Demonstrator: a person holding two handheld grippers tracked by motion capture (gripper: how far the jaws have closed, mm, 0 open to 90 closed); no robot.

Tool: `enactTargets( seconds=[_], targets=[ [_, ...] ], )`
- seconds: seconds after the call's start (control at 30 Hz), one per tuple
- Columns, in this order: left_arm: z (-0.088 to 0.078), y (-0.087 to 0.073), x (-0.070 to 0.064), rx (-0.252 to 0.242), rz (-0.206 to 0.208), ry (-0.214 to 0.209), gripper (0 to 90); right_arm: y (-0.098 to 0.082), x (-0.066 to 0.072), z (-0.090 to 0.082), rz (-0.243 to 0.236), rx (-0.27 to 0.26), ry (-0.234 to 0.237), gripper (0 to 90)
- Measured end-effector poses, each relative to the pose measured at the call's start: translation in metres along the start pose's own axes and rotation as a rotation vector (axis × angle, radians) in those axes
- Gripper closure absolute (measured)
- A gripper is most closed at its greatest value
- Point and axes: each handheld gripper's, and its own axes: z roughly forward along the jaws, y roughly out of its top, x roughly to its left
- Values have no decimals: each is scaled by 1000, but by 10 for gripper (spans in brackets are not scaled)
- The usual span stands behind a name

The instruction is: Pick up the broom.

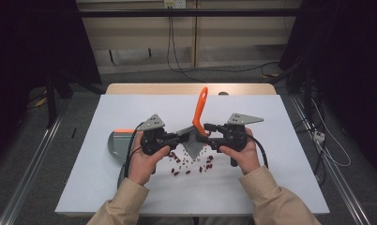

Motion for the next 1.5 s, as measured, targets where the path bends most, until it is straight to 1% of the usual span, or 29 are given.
enactTargets(
  seconds=[0.03, 0.1, 0.17, 0.27, 0.3, 0.33, 0.37, 0.4, 0.43, 0.47, 0.5, 0.53, 0.57, 0.6, 0.63, 0.67, 0.73, 0.77, 0.9, 0.97, 1.1, 1.13, 1.17, 1.23, 1.3, 1.37, 1.4, 1.43, 1.5],
  targets=[
    [0, 0, 0, -1, 4, -11, 849, -1, -1, 0, -2, 4, 11, 365],
    [0, 1, 0, -13, 10, -44, 849, -2, -3, 2, -4, 0, 60, 349],
    [1, 1, -1, -28, 6, -81, 850, -3, -4, 4, 1, -2, 112, 345],
    [1, 3, -3, -26, 41, -106, 850, -4, 0, 6, -26, 7, 146, 362],
    [0, 4, -4, -35, 43, -104, 850, -4, 1, 6, -41, 17, 141, 426],
    [-1, 4, -3, -49, 38, -95, 850, -4, 2, 6, -60, 38, 124, 519],
    [-2, 5, -1, -70, 32, -92, 850, -3, 2, 5, -62, 62, 126, 622],
    [-3, 5, 0, -69, 34, -91, 844, -4, 2, 3, -76, 69, 133, 637],
    [-2, 5, 0, -70, 47, -63, 799, -2, 8, 4, -115, 104, 128, 686],
    [-2, 5, 0, -69, 60, -34, 799, -2, 8, 4, -115, 104, 128, 686],
    [-3, 5, 2, -76, 50, -15, 741, -1, 10, 4, -115, 116, 127, 693],
    [-4, 5, 4, -80, 41, 3, 693, 0, 11, 3, -101, 119, 129, 695],
    [-6, 5, 6, -81, 41, 34, 646, 1, 11, 3, -92, 130, 118, 697],
    [-7, 5, 7, -86, 41, 50, 584, 3, 11, 1, -99, 141, 96, 698],
    [-10, 5, 8, -89, 43, 52, 573, 4, 9, -2, -92, 149, 77, 698],
    [-11, 5, 9, -95, 41, 63, 558, 5, 5, -5, -73, 154, 62, 699],
    [-12, 5, 10, -78, 48, 81, 476, 7, -1, -11, -40, 170, 24, 699],
    [-12, 5, 11, -70, 51, 87, 471, 8, -3, -14, -34, 181, -8, 699],
    [-15, 4, 13, -40, 82, 117, 395, 14, -12, -26, -22, 227, -112, 699],
    [-18, 3, 15, -29, 93, 127, 345, 15, -17, -33, -24, 231, -153, 699],
    [-24, 3, 19, -29, 91, 151, 295, 13, -30, -47, 25, 229, -218, 699],
    [-26, 2, 19, -29, 97, 157, 289, 13, -33, -50, 42, 233, -248, 699],
    [-26, 2, 20, -30, 99, 162, 278, 12, -35, -53, 34, 241, -271, 699],
    [-28, 2, 22, -31, 91, 167, 256, 10, -40, -57, 40, 255, -299, 699],
    [-29, 2, 23, -35, 94, 174, 242, 9, -43, -61, 40, 274, -344, 699],
    [-31, 1, 24, -34, 94, 180, 237, 8, -46, -63, 53, 290, -376, 699],
    [-31, 1, 25, -33, 92, 179, 235, 6, -47, -63, 61, 303, -392, 699],
    [-32, 1, 26, -31, 95, 181, 235, 4, -49, -62, 58, 319, -408, 699],
    [-32, 0, 27, -34, 85, 184, 234, 1, -51, -59, 59, 346, -452, 698]
  ],
)
